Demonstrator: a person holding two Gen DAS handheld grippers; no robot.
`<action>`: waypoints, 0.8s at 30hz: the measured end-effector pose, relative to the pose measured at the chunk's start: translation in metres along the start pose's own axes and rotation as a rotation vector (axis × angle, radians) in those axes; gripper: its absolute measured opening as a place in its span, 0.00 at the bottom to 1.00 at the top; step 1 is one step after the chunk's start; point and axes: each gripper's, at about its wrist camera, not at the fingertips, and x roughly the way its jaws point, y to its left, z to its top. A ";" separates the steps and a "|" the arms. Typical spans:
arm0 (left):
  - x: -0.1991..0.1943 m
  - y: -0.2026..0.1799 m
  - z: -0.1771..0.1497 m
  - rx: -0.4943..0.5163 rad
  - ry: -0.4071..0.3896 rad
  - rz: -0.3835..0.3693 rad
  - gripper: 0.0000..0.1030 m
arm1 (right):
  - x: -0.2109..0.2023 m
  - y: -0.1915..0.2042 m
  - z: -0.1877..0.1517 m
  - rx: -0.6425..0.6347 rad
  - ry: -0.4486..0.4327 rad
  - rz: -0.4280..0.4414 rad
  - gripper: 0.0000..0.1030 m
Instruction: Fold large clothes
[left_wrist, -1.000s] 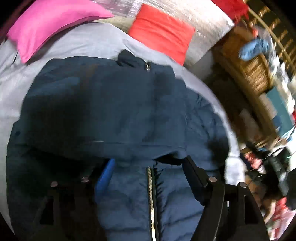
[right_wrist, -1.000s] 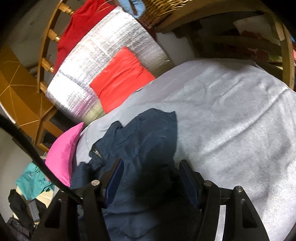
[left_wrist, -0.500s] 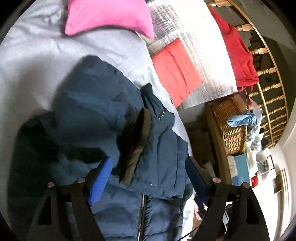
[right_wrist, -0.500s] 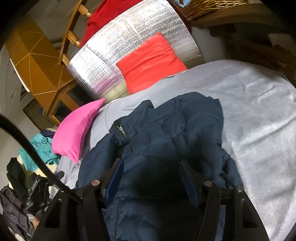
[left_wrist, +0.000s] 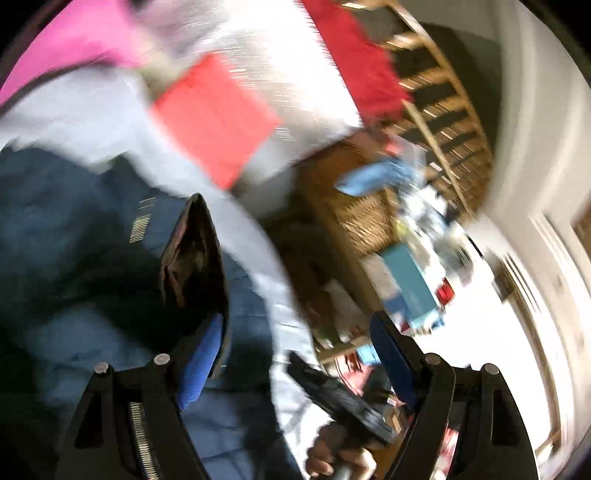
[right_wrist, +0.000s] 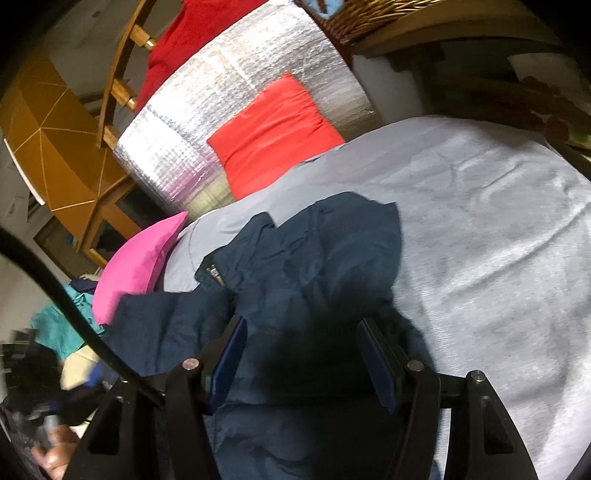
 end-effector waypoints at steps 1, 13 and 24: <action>0.003 -0.013 -0.002 0.039 0.002 -0.016 0.79 | -0.002 -0.003 0.001 0.005 0.000 -0.002 0.64; -0.018 0.027 0.006 -0.025 -0.044 0.171 0.79 | 0.014 0.011 -0.011 -0.164 0.174 0.027 0.64; -0.069 0.140 0.017 -0.216 -0.080 0.786 0.79 | 0.043 -0.038 -0.003 0.228 0.224 0.258 0.66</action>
